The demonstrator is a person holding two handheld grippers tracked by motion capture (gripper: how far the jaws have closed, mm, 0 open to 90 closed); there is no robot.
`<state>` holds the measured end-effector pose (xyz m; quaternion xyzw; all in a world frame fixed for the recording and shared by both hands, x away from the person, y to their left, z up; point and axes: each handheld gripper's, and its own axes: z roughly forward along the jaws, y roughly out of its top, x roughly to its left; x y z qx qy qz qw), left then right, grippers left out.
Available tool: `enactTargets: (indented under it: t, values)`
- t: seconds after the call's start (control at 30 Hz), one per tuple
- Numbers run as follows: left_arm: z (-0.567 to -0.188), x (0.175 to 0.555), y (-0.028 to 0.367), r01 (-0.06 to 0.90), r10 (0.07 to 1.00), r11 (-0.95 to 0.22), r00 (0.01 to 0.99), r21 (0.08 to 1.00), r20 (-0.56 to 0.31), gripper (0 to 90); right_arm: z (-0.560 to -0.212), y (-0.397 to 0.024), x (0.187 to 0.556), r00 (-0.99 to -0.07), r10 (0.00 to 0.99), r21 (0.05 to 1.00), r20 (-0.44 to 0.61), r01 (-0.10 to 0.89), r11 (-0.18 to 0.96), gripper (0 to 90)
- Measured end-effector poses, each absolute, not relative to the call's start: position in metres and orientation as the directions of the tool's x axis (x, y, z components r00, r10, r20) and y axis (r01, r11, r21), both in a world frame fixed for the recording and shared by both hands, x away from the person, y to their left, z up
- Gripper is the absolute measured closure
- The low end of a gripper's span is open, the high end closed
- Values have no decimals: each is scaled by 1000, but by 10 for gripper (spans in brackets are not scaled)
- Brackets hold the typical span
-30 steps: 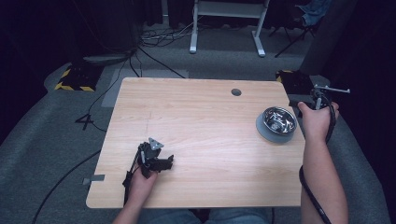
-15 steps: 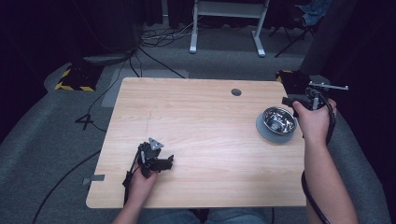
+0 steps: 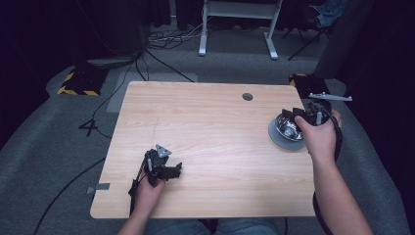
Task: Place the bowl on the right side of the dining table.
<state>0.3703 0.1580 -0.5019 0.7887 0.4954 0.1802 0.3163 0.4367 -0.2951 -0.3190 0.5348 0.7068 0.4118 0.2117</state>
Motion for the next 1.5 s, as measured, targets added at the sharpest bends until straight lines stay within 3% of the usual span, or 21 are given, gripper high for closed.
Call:
enactTargets:
  t: [0.47, 0.7, 1.13, 1.5]
  values:
    - [-502, 370, 158, 667, 895, -309, 445, 678, -30, 146, -341, -263, 401, -505, 862, 782, 38, 553, 289, 492]
    - [-502, 370, 158, 667, 896, -309, 444, 678, -28, 146, -359, -248, 385, -572, 818, 686, -57, 572, 448, 488]
    - [-502, 370, 158, 668, 895, -309, 445, 678, -30, 146, -404, -244, 371, -607, 795, 618, -6, 623, 480, 482]
    - [-502, 370, 158, 667, 896, -308, 444, 678, -30, 146, -438, -240, 358, -633, 773, 640, 39, 610, 467, 473]
